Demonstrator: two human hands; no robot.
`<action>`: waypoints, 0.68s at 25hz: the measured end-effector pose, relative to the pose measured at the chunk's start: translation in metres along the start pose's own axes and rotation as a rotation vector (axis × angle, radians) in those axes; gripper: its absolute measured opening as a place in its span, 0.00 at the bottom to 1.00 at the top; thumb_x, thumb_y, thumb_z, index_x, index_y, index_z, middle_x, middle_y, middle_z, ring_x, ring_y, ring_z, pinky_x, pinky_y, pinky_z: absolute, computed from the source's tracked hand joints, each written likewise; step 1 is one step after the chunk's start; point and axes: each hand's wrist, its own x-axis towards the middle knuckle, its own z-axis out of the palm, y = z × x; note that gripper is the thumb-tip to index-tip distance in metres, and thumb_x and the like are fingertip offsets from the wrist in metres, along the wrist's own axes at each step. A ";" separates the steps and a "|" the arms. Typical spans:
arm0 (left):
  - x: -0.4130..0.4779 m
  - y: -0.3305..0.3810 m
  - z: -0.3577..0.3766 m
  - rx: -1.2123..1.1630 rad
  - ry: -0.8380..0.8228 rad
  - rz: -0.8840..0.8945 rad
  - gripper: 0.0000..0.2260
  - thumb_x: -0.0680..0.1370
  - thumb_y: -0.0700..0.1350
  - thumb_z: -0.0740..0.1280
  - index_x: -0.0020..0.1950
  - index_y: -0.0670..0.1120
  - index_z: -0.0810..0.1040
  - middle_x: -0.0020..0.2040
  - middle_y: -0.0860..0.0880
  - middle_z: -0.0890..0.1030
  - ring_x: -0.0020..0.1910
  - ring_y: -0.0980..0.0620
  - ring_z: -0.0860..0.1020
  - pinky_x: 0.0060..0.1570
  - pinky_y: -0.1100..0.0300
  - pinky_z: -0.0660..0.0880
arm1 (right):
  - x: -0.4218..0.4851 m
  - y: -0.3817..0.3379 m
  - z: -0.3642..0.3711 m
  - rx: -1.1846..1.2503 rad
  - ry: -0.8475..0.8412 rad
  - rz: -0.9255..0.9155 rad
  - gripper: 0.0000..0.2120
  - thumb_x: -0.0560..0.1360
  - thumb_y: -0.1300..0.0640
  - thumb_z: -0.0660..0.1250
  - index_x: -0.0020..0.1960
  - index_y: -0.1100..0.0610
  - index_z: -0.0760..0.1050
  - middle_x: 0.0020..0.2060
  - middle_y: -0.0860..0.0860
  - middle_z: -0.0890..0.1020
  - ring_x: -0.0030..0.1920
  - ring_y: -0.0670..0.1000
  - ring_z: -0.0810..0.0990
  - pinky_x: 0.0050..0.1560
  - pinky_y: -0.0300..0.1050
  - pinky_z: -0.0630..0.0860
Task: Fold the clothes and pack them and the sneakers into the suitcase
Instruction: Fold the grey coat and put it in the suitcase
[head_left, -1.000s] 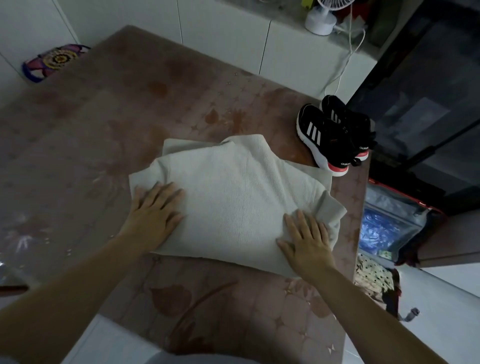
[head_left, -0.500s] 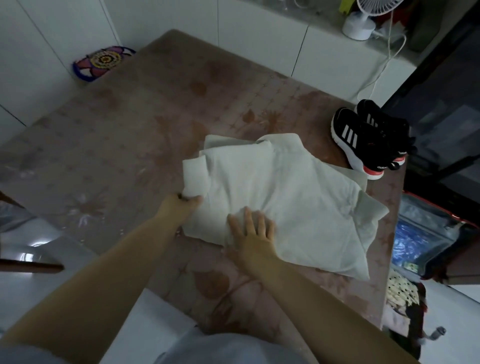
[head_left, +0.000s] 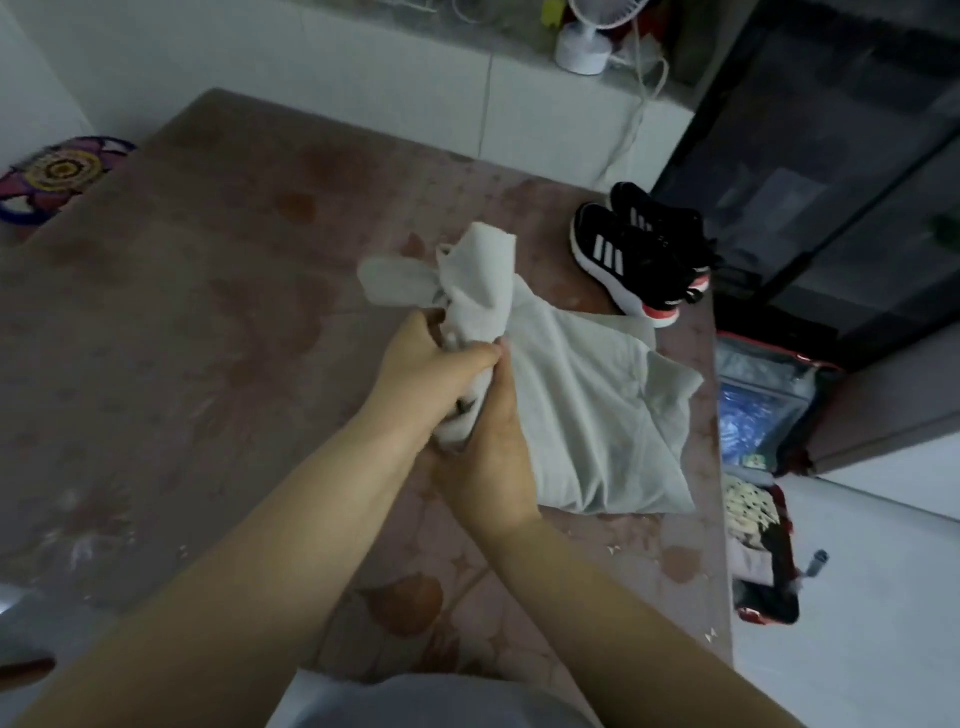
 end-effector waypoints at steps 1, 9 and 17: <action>-0.003 0.007 0.015 0.002 -0.056 0.054 0.17 0.71 0.45 0.71 0.57 0.46 0.72 0.43 0.47 0.82 0.35 0.55 0.80 0.35 0.68 0.74 | 0.001 0.003 -0.015 0.128 0.041 0.050 0.38 0.70 0.58 0.71 0.73 0.49 0.55 0.62 0.42 0.72 0.60 0.36 0.72 0.59 0.34 0.71; 0.012 -0.027 0.131 0.773 -0.437 0.471 0.31 0.76 0.56 0.63 0.76 0.53 0.55 0.65 0.48 0.68 0.66 0.46 0.65 0.66 0.55 0.61 | -0.021 0.126 -0.114 0.427 0.556 0.645 0.14 0.72 0.65 0.68 0.56 0.54 0.74 0.47 0.49 0.81 0.51 0.51 0.80 0.41 0.31 0.76; 0.022 -0.081 0.146 1.106 -0.572 0.482 0.32 0.74 0.66 0.55 0.75 0.60 0.49 0.76 0.56 0.52 0.75 0.51 0.48 0.72 0.46 0.43 | 0.025 0.138 -0.152 -0.113 0.108 0.463 0.22 0.71 0.49 0.69 0.62 0.53 0.69 0.50 0.51 0.75 0.49 0.51 0.75 0.45 0.43 0.70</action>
